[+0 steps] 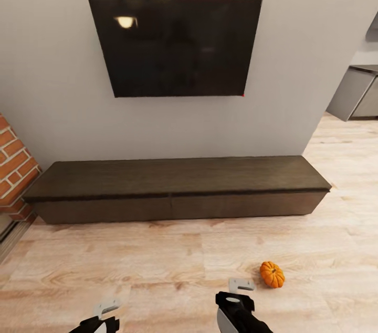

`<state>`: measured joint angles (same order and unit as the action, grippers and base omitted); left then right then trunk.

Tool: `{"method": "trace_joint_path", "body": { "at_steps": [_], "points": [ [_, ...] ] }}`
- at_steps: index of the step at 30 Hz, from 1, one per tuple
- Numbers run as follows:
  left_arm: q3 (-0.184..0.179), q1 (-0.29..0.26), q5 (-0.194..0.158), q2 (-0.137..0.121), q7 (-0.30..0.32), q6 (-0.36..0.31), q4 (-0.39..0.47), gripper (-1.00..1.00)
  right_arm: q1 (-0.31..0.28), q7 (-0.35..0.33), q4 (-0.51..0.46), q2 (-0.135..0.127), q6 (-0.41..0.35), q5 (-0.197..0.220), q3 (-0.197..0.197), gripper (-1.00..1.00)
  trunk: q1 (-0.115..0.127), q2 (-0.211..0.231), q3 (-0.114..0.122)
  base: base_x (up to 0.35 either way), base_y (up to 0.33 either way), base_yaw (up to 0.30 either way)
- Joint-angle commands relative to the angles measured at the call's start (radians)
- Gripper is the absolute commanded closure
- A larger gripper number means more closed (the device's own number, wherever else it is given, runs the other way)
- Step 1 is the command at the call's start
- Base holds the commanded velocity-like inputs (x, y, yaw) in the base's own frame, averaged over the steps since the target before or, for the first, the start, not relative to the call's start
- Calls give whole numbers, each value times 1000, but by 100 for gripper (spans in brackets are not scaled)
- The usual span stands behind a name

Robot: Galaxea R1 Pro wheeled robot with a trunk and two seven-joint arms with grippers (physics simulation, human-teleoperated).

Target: Place each of the two pumpkins and all three candles from the living room inside a cabinet in the living room (use any cabinet), then make sure every cabinet is closed, and position the cauldron so it is next to a table in the living room.

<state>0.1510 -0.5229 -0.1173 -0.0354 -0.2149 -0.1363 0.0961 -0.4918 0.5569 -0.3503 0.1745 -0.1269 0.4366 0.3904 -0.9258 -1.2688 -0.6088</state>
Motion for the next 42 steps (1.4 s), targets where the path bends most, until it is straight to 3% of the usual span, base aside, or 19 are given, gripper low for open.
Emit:
{"method": "trace_joint_path", "body": {
  "at_steps": [1, 8, 21, 42],
  "points": [
    [-1, 0, -10, 0, -3, -5, 2, -100, 0, 5, -1, 0, -4, -1, 5, -100, 0, 0, -1, 112, -88, 45],
    [-1, 0, -10, 0, -3, -5, 2, -100, 0, 0, 0, 0, 30, 0, 5, -100, 0, 0, -1, 36, -17, -16],
    [-1, 0, -10, 0, -3, -5, 2, -100, 0, -2, -1, 0, 35, 0, 8, -100, 0, 0, 7, 100, -33, -203],
    [0, 0, -10, -1, -3, -5, 2, -100, 1, -1, -1, 0, 37, -8, 11, -100, 0, 0, 2, 207, -33, 51]
  ]
}}
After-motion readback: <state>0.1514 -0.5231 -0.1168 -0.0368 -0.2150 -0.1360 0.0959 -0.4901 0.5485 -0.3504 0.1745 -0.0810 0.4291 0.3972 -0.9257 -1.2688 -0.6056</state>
